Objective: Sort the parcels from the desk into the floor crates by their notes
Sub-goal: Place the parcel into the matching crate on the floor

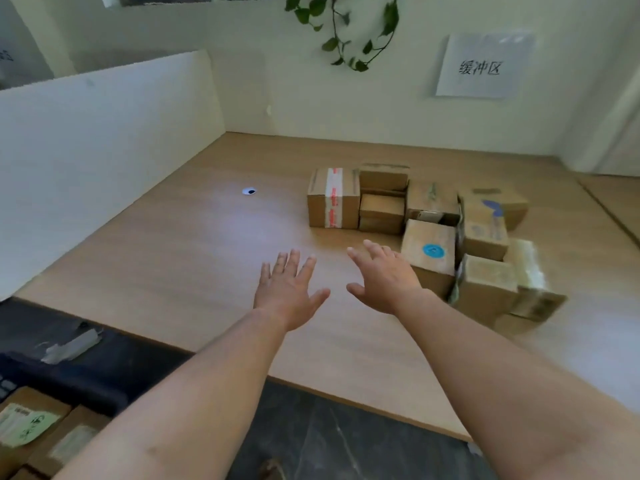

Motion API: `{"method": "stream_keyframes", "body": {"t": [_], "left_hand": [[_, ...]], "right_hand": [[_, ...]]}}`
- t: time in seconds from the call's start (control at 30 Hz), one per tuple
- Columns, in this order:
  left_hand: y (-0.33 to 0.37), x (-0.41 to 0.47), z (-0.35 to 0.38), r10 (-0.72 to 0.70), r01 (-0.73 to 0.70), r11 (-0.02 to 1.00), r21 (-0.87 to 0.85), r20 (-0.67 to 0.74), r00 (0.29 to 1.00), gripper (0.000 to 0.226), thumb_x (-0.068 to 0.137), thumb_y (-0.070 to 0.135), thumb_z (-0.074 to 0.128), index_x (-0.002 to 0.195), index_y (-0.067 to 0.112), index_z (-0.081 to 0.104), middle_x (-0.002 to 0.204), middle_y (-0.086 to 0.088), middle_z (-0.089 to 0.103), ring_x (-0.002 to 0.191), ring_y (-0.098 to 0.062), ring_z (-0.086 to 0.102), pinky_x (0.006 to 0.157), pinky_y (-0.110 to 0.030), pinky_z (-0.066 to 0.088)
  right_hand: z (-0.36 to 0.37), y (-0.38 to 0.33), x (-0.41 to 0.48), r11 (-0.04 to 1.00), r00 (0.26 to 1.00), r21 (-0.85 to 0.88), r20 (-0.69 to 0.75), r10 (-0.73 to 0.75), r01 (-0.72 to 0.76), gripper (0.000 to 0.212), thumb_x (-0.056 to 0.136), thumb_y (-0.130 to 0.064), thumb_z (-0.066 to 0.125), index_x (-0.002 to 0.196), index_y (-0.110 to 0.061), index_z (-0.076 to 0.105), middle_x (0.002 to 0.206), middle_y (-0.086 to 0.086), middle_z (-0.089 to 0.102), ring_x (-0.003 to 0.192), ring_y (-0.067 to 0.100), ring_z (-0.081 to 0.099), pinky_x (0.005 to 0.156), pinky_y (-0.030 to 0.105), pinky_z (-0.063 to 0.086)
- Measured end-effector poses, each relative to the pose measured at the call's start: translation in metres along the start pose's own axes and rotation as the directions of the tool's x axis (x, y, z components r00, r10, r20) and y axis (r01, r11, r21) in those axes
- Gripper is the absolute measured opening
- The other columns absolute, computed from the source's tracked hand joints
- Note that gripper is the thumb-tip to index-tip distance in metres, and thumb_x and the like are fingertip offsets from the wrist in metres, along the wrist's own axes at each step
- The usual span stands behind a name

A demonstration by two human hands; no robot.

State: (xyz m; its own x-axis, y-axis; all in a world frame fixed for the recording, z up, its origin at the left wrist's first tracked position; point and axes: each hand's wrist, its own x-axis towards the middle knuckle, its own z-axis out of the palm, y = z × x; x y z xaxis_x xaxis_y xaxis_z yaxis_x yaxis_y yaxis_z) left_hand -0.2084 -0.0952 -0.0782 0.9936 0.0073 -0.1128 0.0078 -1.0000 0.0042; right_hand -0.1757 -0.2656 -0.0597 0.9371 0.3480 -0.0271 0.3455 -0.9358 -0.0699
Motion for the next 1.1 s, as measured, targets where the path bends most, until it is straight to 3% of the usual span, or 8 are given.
{"method": "stream_keyframes", "body": {"t": [0.27,0.5,0.67,0.8,0.9,1.0,1.1], "left_hand": [[0.079,0.045,0.008,0.234,-0.235,0.972,0.014,0.041,0.971,0.073,0.097,0.062,0.026,0.154,0.029,-0.004,0.163,-0.006,-0.009,0.149,-0.025,-0.009,0.12,-0.047,-0.001],[0.126,0.098,0.017,0.341,-0.342,0.94,0.0,0.07,0.937,0.073,0.098,0.061,0.026,0.154,0.027,-0.006,0.162,-0.007,-0.011,0.149,-0.025,-0.011,0.12,-0.045,-0.004],[0.147,0.142,0.026,0.364,-0.361,0.931,-0.042,0.088,0.927,0.075,0.097,0.061,0.027,0.155,0.025,-0.004,0.163,-0.008,-0.009,0.15,-0.025,-0.009,0.119,-0.045,-0.004],[0.159,0.173,0.029,0.379,-0.37,0.923,-0.104,0.093,0.921,0.076,0.098,0.059,0.03,0.155,0.022,-0.005,0.163,-0.009,-0.007,0.15,-0.025,-0.007,0.12,-0.044,-0.001],[0.164,0.192,0.032,0.359,-0.336,0.924,-0.185,0.109,0.927,0.079,0.097,0.058,0.034,0.155,0.02,-0.005,0.163,-0.008,-0.005,0.15,-0.024,-0.003,0.12,-0.041,0.006],[0.171,0.206,0.034,0.31,-0.251,0.923,-0.292,0.178,0.934,0.088,0.095,0.058,0.043,0.155,0.016,-0.005,0.163,-0.006,-0.004,0.149,-0.024,0.009,0.118,-0.04,0.021],[0.178,0.219,0.034,0.293,-0.185,0.912,-0.367,0.266,0.918,0.098,0.091,0.057,0.052,0.154,0.012,-0.009,0.163,-0.008,0.008,0.145,-0.024,0.023,0.113,-0.038,0.03]], "right_hand": [[0.017,0.081,-0.024,0.962,0.97,0.129,0.062,0.235,-0.241,0.064,0.095,-0.039,0.055,0.149,-0.024,0.025,0.153,0.007,0.029,0.14,0.026,0.032,0.105,0.042,0.043],[0.029,0.129,-0.004,0.91,0.92,0.143,0.112,0.377,-0.39,0.057,0.097,-0.037,0.051,0.146,-0.018,0.029,0.142,0.008,0.043,0.126,0.023,0.045,0.099,0.038,0.046],[0.031,0.154,0.026,0.857,0.87,0.153,0.138,0.474,-0.491,0.055,0.099,-0.033,0.044,0.147,-0.011,0.026,0.132,0.011,0.048,0.12,0.025,0.048,0.094,0.037,0.045],[0.034,0.174,0.049,0.814,0.824,0.158,0.21,0.525,-0.559,0.05,0.099,-0.031,0.044,0.143,-0.014,0.028,0.122,0.011,0.051,0.108,0.025,0.054,0.075,0.033,0.042],[0.035,0.178,0.067,0.799,0.811,0.158,0.213,0.546,-0.58,0.057,0.098,-0.037,0.046,0.145,-0.016,0.022,0.124,0.012,0.052,0.107,0.026,0.056,0.072,0.033,0.042],[0.037,0.184,0.085,0.748,0.761,0.164,0.25,0.599,-0.643,0.074,0.096,-0.036,0.053,0.152,-0.014,0.01,0.131,0.013,0.049,0.114,0.028,0.056,0.076,0.036,0.046],[0.044,0.194,0.103,0.658,0.691,0.22,0.323,0.647,-0.72,0.087,0.093,-0.031,0.058,0.154,-0.012,-0.001,0.139,0.015,0.046,0.121,0.031,0.052,0.092,0.041,0.049]]}}
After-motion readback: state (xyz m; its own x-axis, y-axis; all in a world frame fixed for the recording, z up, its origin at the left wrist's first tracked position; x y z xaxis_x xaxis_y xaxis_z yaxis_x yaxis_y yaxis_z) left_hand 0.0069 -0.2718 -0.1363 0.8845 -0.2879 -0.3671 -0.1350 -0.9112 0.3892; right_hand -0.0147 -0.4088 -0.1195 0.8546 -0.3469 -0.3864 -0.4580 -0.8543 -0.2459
